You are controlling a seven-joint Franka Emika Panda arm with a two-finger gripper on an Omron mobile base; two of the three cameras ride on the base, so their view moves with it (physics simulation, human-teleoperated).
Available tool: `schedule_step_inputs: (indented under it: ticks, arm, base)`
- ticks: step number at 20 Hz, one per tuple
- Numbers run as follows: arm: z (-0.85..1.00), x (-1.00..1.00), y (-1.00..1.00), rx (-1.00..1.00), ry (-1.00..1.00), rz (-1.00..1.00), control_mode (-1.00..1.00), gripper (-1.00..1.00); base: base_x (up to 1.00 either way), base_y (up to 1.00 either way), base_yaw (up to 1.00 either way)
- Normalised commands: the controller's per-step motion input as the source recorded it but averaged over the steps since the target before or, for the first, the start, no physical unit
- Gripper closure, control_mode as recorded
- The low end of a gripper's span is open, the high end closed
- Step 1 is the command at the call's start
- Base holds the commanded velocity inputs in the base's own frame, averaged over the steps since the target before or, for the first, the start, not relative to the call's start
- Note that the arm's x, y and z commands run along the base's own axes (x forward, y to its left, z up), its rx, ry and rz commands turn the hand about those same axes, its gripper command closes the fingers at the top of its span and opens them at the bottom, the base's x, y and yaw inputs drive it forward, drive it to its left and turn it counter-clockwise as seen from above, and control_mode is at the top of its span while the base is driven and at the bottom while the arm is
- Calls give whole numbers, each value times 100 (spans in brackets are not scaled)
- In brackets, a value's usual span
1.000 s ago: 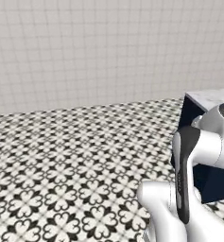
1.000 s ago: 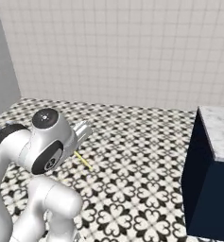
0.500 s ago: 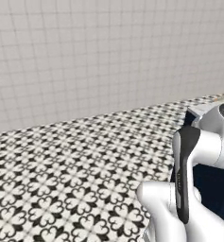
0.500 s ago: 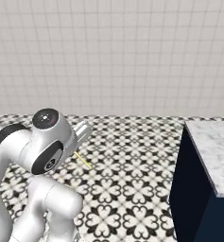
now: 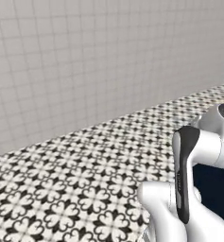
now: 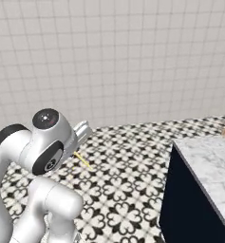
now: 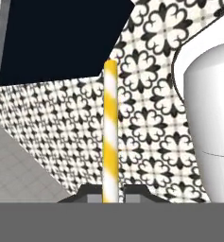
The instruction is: Take a straw from the drawer in front and place it inside the glass cup on the dining counter.
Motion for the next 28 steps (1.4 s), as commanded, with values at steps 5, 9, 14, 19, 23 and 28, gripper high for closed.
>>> schedule_step_inputs:
  ticks: [5,9,14,19,23,28]
  arm:
    - [0,0,0,0,0,0,100,100]
    - [0,0,0,0,0,0,100,100]
    - [0,0,0,0,0,0,100,100]
    - [0,0,0,0,0,0,100,100]
    - [0,0,0,0,0,0,100,100]
    - [0,0,0,0,0,0,100,100]
  base:
    - [100,36,-45]
    - [100,36,-47]
    - [100,24,-46]
    - [100,13,-45]
    - [100,12,-47]
    - [100,26,-52]
